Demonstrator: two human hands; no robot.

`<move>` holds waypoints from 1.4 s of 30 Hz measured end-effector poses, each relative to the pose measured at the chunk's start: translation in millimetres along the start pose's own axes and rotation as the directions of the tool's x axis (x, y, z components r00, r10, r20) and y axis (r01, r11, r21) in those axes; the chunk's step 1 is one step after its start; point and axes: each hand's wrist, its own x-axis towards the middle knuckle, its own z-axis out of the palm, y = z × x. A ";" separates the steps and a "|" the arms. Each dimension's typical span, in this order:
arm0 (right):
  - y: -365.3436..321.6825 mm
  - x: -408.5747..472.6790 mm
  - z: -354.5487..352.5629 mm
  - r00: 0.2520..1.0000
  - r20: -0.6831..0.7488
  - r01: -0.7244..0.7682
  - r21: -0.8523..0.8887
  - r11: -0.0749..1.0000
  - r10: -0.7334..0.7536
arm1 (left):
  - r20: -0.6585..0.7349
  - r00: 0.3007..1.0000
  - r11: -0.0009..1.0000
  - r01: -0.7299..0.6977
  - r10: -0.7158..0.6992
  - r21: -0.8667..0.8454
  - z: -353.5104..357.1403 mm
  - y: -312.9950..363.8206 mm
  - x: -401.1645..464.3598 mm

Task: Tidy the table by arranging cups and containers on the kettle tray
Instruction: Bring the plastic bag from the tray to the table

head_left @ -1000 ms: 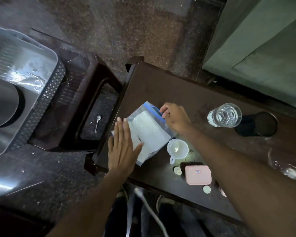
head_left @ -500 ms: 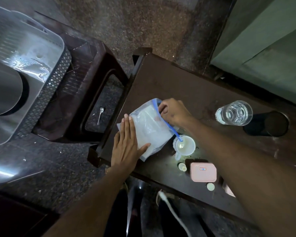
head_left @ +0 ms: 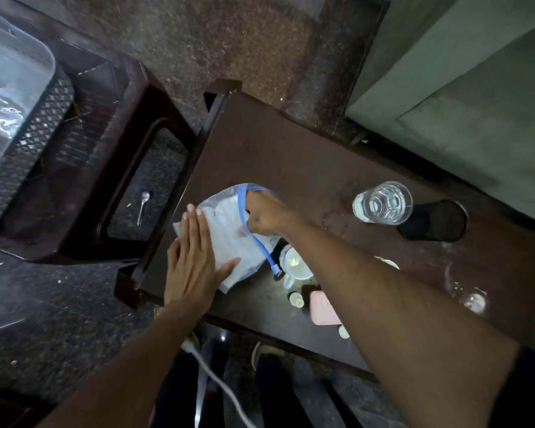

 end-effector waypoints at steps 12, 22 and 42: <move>32.9 -39.0 -43.4 0.896 -0.436 0.035 0.252 0.967 0.081 | 0.003 0.992 0.984 0.123 -0.124 0.125 -17.8 16.6 5.8; 167.4 -181.5 -133.1 0.628 -0.745 -0.010 0.282 0.959 0.226 | -0.018 0.983 0.983 0.184 -0.184 0.004 -19.1 50.9 38.3; 304.8 -208.4 -97.5 0.813 -0.490 -0.356 0.009 0.934 0.315 | -0.046 0.963 0.952 0.256 -0.267 -0.165 -36.7 105.2 113.3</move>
